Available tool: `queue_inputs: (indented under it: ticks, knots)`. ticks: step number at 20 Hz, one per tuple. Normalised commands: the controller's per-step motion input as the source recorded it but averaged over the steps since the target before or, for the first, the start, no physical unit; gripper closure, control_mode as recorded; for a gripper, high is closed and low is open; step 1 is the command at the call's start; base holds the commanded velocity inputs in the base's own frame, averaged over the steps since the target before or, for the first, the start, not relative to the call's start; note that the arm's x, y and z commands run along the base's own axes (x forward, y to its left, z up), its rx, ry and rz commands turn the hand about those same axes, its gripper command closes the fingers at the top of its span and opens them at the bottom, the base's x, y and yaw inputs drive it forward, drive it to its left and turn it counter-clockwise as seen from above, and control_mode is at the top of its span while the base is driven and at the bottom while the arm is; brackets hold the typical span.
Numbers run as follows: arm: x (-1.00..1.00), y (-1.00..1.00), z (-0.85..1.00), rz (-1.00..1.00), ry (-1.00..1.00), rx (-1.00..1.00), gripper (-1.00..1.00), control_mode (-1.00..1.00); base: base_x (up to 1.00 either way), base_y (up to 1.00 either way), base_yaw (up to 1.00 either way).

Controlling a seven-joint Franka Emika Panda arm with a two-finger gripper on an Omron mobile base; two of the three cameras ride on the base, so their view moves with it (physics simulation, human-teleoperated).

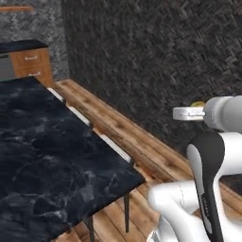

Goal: Open the fridge, remove the apple, avocado, and fish, and place them on any counter.

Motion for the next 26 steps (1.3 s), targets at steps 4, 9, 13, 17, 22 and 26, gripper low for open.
queue_inputs:
  ticks: [4,9,13,17,22,26]
  knots:
    - [0.00,0.00,0.00,0.00,0.00,0.00,1.00,1.00,-0.98,-0.04,0.52]
    - [0.00,0.00,0.00,0.00,0.00,0.00,1.00,1.00,-0.62,0.00,0.52]
    - [0.00,0.00,0.00,0.00,0.00,0.00,1.00,1.00,0.18,0.00,0.42]
    - [0.00,0.00,0.00,0.00,0.00,0.00,1.00,1.00,0.80,0.05,0.30]
    - [0.00,0.00,0.00,0.00,0.00,0.00,1.00,1.00,0.88,0.03,0.20]
    - [0.00,0.00,0.00,0.00,0.00,0.00,1.00,1.00,0.29,0.00,0.07]
